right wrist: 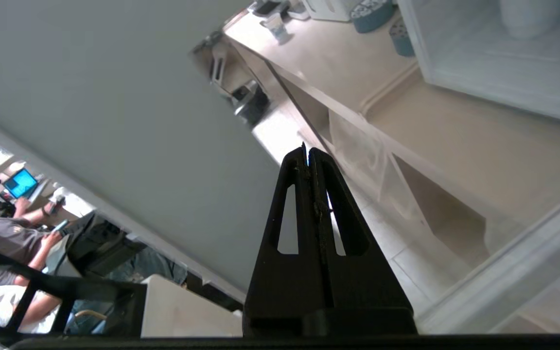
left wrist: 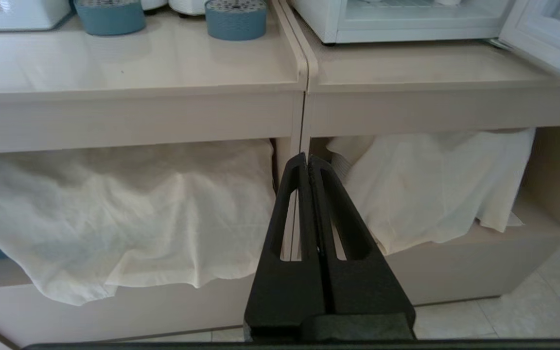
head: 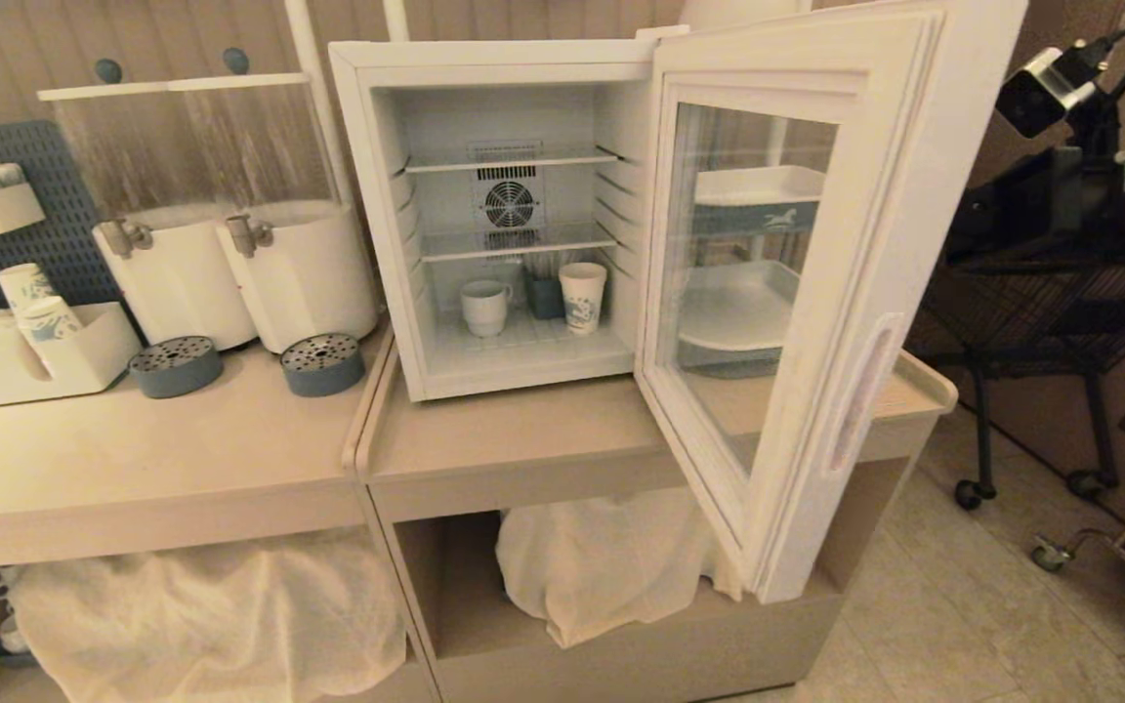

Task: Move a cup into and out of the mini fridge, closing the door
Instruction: Close the freezer door

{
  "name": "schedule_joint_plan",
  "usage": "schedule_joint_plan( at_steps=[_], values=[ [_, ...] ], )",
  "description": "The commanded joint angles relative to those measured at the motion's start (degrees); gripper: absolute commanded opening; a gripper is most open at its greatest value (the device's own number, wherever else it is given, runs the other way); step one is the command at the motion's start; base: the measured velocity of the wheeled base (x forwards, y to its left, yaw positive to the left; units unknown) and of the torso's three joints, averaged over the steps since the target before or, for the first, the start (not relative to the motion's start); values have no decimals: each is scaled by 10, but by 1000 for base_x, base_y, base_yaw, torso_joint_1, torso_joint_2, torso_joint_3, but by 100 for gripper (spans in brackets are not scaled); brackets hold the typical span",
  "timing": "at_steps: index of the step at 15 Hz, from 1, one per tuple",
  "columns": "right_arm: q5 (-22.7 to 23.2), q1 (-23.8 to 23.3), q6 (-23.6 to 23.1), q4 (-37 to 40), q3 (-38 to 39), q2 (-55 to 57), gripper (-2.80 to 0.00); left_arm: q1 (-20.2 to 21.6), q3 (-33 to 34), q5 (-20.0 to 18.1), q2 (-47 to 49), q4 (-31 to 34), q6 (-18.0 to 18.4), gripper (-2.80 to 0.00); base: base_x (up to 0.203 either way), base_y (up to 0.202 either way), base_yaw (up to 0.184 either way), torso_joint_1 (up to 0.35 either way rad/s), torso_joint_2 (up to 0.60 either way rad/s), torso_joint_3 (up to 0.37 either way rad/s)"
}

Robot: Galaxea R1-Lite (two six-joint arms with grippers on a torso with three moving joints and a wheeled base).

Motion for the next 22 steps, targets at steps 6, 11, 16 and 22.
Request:
schedule_joint_plan(
  at_steps=[6, 11, 16, 22],
  values=[
    [-109, 97, 30, 6, -72, 52, -280, -1, 0, 0, 1, 0, 0, -280, 0, 0, 0, 0, 0, 0],
    [-289, 199, 75, 73, -266, 145, -280, -1, 0, 1, 1, 0, -1, -280, 0, 0, 0, 0, 0, 0],
    [-449, 301, 15, 79, -286, 203, -280, -1, 0, 1, 1, 0, -2, -280, 0, 0, 0, 0, 0, 0],
    [-667, 322, -80, 62, -283, 271, -280, -1, 0, 1, 0, 0, -2, -280, 0, 0, 0, 0, 0, 0]
  ],
)
